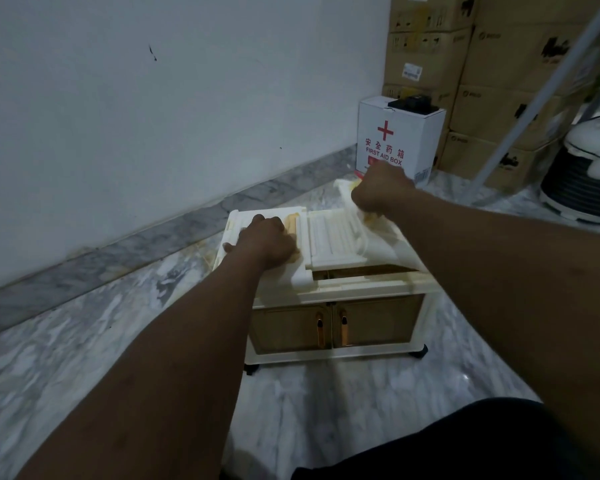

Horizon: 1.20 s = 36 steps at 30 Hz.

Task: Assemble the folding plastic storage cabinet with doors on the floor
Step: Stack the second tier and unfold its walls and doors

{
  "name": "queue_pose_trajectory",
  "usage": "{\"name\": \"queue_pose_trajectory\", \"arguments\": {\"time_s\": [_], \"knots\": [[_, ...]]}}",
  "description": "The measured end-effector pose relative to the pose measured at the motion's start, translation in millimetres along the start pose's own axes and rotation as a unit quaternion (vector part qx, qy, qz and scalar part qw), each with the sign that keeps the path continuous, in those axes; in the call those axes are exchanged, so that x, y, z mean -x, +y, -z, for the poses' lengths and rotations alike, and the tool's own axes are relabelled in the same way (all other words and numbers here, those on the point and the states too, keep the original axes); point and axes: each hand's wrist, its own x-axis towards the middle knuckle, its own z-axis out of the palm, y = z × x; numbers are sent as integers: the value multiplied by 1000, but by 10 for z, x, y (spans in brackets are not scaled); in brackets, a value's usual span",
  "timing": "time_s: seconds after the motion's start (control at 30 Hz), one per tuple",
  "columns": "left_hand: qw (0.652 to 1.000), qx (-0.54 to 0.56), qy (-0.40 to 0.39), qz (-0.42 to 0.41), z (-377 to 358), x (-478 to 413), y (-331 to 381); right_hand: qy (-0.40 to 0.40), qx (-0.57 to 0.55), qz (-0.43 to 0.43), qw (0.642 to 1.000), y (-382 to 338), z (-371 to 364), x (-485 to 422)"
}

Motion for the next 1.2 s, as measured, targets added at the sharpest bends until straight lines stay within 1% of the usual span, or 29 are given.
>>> {"name": "queue_pose_trajectory", "arguments": {"time_s": [0.13, 0.23, 0.4, 0.6, 0.67, 0.77, 0.93, 1.07, 1.2], "knots": [[1000, 10, 12, -2, 14, 19, 5, 16, -23, 14, 1000, 110, 499, -102], [1000, 15, 21, -2, 12, 48, 26, 31, -35, 5, 999, 283, 827, -154], [1000, -6, 23, 1, 15, 67, 74, 54, 11, -40, 998, 699, 1251, -192], [999, -29, 23, -3, 52, 117, 173, 36, 14, -54, 998, 865, 1310, -202], [999, -31, 19, 7, 72, 117, 196, 42, 10, -59, 997, 856, 1306, -189], [999, -29, 19, 20, 96, 149, 283, 56, -26, -62, 996, 881, 1287, -203], [997, -20, 60, 40, 159, 239, 415, 78, -48, -66, 994, 901, 1256, -192], [995, 24, 83, 42, 324, 187, 410, 93, -45, -59, 993, 864, 1236, -174], [987, 121, 74, 70, 565, 145, 380, 102, -37, -56, 992, 845, 1230, -157]]}}
